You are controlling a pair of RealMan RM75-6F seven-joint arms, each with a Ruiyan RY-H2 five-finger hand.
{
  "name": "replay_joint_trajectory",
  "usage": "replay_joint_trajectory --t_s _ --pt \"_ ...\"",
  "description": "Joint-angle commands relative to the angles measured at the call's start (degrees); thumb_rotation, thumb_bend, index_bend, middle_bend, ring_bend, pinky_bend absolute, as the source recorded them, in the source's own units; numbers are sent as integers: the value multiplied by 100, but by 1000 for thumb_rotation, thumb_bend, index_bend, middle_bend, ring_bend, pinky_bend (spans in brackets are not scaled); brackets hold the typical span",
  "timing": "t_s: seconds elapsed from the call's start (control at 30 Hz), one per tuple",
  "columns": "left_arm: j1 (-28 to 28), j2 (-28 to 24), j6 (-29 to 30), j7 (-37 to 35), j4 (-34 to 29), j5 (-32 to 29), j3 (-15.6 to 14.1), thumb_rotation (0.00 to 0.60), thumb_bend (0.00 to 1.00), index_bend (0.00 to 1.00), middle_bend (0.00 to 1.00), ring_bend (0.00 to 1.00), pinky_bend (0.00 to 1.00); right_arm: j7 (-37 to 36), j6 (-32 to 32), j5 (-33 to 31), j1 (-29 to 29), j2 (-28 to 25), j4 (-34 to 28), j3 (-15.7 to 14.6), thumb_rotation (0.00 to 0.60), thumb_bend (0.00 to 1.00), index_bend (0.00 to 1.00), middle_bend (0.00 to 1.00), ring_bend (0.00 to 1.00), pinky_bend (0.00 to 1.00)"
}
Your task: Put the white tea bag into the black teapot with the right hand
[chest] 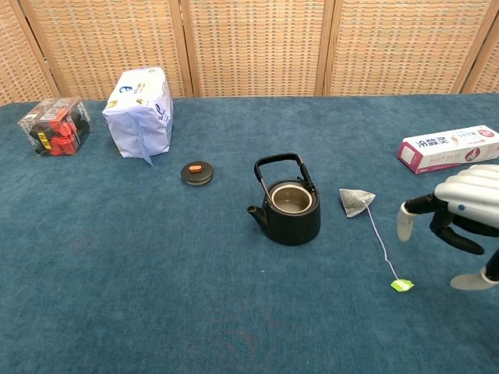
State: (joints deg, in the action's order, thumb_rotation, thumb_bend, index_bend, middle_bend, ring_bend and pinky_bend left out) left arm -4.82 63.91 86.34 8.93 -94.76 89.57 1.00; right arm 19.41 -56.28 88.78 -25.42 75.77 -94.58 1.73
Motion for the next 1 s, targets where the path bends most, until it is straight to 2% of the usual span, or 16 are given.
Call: replay_joint_trajectory --t_s 0.03,0.1,0.23,0.37,0.47,0.73,0.77,0.9,1.0 --pt "-14 8 -6 -7 10 -7 14 600 408 0 0 0 0 73 49 -29 -74 113 85 -8 600 298 433 880 888 963" --pt "-23 11 -22 -7 19 -8 13 600 408 0 0 0 0 114 88 -50 -116 174 126 -19 587 313 442 880 889 963" --pt "-31 17 -40 -11 40 -19 11 600 408 0 0 0 0 162 151 -110 -181 292 224 -26 472 343 459 881 890 963" --pt "-26 23 -45 -23 67 -31 2 600 408 0 0 0 0 197 214 -203 -247 411 362 -25 407 379 466 886 895 969" --pt "-24 28 -49 -36 82 -45 1 600 409 0 0 0 0 198 238 -268 -279 461 423 -28 387 391 477 888 897 972" --pt "-32 68 -68 -71 139 -62 -3 600 408 0 0 0 0 210 203 -372 -328 614 620 -62 390 446 501 892 898 972" --pt "-31 71 -67 -72 143 -63 -4 600 408 0 0 0 0 207 181 -369 -326 629 642 -68 401 453 501 893 898 972" --pt "-34 77 -71 -70 153 -61 -8 600 408 0 0 0 0 165 109 -345 -323 683 716 -97 504 464 503 894 898 972" --pt "-38 80 -76 -72 151 -60 -12 600 408 0 0 0 0 136 62 -337 -321 733 789 -123 517 467 506 895 898 972"
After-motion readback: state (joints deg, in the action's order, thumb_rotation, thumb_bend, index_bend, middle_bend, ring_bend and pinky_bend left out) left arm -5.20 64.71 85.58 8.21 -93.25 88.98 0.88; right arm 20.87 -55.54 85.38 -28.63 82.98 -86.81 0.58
